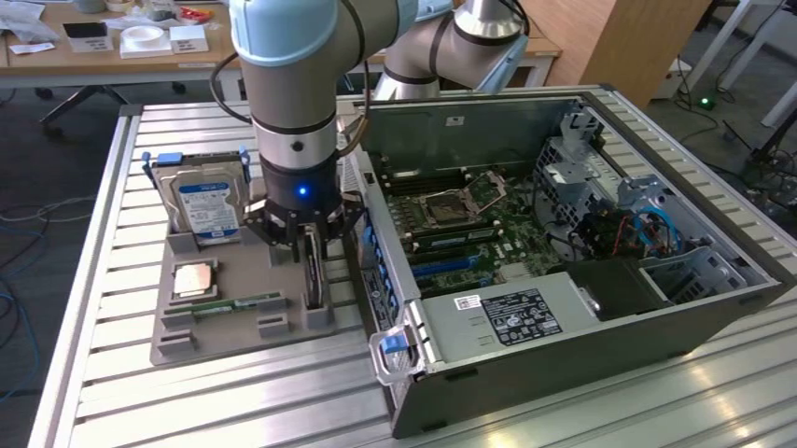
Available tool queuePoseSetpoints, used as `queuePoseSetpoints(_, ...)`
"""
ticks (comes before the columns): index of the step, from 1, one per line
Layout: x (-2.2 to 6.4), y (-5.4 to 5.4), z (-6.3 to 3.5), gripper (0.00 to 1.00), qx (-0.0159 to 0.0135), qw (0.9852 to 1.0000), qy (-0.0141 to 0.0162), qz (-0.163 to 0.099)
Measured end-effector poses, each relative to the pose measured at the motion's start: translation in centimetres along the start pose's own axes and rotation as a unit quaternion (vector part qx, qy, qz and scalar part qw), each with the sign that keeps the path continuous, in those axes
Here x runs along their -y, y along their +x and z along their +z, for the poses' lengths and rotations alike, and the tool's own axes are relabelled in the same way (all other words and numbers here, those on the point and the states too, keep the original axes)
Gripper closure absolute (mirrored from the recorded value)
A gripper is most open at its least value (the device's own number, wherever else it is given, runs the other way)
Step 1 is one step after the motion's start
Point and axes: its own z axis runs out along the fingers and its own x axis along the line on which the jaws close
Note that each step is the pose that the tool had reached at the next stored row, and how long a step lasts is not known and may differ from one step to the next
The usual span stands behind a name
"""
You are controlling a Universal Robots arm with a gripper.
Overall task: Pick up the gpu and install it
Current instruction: 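Pick up the gpu and move the gpu toward the slot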
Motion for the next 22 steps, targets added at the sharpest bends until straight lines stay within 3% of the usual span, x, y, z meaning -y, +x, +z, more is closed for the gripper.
queuePoseSetpoints(22,0.10,-0.03,0.04,0.60,0.0000,1.0000,0.0001,0.000)
